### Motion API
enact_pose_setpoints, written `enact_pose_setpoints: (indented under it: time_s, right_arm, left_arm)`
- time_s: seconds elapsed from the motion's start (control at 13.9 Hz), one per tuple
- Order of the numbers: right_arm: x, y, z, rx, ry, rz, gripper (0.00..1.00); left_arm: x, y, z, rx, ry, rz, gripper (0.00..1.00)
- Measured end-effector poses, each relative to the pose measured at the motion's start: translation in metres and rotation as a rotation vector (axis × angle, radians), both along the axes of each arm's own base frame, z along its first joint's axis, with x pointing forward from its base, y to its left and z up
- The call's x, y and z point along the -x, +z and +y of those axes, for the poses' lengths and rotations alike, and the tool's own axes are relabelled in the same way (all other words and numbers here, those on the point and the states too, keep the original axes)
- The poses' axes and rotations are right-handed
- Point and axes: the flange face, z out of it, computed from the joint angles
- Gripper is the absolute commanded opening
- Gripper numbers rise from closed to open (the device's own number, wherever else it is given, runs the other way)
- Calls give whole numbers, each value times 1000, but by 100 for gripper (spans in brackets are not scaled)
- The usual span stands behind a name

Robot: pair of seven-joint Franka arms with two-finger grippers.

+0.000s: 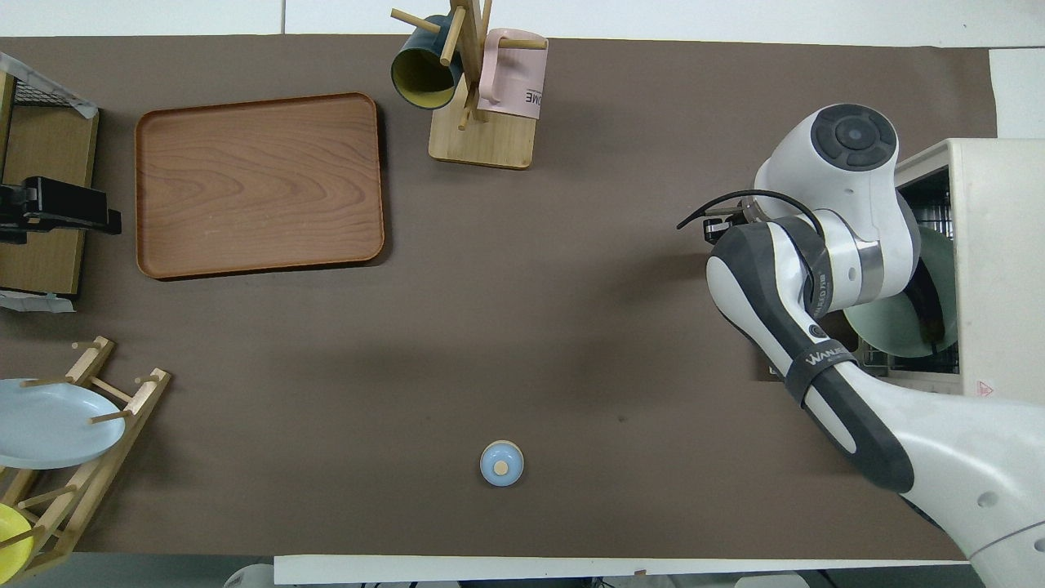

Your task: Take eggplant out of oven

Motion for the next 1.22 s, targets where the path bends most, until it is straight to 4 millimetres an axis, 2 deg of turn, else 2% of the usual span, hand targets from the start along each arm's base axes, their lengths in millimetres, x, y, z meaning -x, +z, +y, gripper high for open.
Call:
enact_pose_setpoints:
  time_s: [0.14,0.29,0.36,0.5,0.86,0.94,1.01,1.15,1.22]
  right_arm:
    - [12,31,-18,11,-34,49,55]
    - [23,48,-44,41,-64,88,55]
    - [25,48,-54,70,-64,93,55]
    - [31,34,-67,118,-50,110,55]
    - [46,5,-78,187,53,108,54]
    - [50,1,-79,192,67,109,48]
    - [52,0,-79,195,75,109,38]
    - [54,1,-81,194,88,111,9]
    - [55,2,-83,195,103,114,0]
  left_arm:
    - [0,0,0,0,0,0,100]
    - [0,0,0,0,0,0,100]
    - [0,0,0,0,0,0,100]
    - [0,0,0,0,0,0,100]
    - [0,0,0,0,0,0,100]
    - [0,0,0,0,0,0,100]
    - [0,0,0,0,0,0,100]
    - [0,0,0,0,0,0,100]
    - [0,0,0,0,0,4,100]
